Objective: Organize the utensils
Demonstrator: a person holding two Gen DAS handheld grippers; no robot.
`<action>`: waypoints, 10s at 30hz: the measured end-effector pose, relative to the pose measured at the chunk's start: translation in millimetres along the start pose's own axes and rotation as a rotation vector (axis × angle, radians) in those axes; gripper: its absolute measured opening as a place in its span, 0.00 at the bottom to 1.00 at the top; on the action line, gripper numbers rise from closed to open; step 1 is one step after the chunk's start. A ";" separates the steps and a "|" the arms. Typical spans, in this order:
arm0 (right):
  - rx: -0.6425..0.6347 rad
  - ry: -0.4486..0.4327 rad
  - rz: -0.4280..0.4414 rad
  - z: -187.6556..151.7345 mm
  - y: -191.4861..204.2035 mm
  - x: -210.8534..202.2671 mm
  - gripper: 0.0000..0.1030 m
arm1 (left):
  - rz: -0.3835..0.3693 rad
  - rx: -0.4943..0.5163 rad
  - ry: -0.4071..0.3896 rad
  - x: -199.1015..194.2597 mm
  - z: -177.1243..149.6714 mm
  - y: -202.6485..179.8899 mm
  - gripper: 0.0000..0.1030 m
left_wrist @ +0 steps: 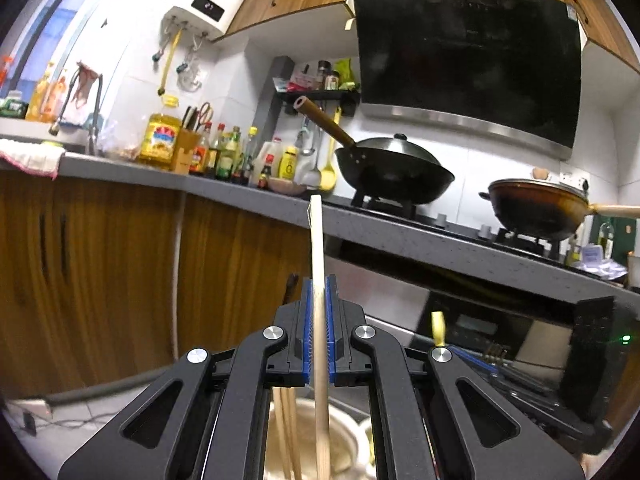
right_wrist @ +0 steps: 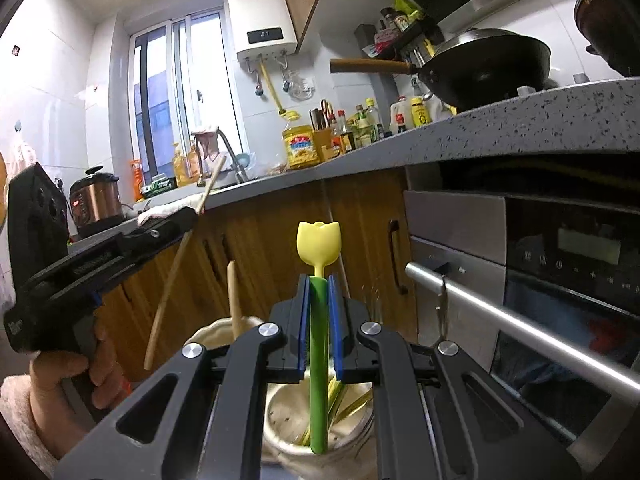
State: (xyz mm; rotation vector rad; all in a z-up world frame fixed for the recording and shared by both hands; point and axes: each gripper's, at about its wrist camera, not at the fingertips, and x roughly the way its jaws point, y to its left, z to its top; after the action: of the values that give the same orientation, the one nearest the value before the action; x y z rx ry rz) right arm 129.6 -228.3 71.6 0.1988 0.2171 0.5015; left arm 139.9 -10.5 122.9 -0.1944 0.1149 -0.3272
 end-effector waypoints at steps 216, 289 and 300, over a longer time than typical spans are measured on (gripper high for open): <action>0.003 0.339 0.011 -74.5 25.5 -108.7 0.02 | -0.029 0.113 0.534 -94.4 -155.3 -57.8 0.04; -0.295 -0.065 -0.036 -22.5 60.6 -54.8 0.21 | 0.077 0.129 0.072 -57.5 -85.5 -3.7 0.25; -0.293 -0.040 -0.014 -44.9 77.3 -99.2 0.27 | 0.119 0.122 0.136 -89.0 -109.7 -2.2 0.30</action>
State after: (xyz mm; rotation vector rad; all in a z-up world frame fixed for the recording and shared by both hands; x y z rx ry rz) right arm -1.6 -205.0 62.7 -0.0779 0.1038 0.5092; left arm 39.8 -1.9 23.6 -0.0437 0.2396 -0.2275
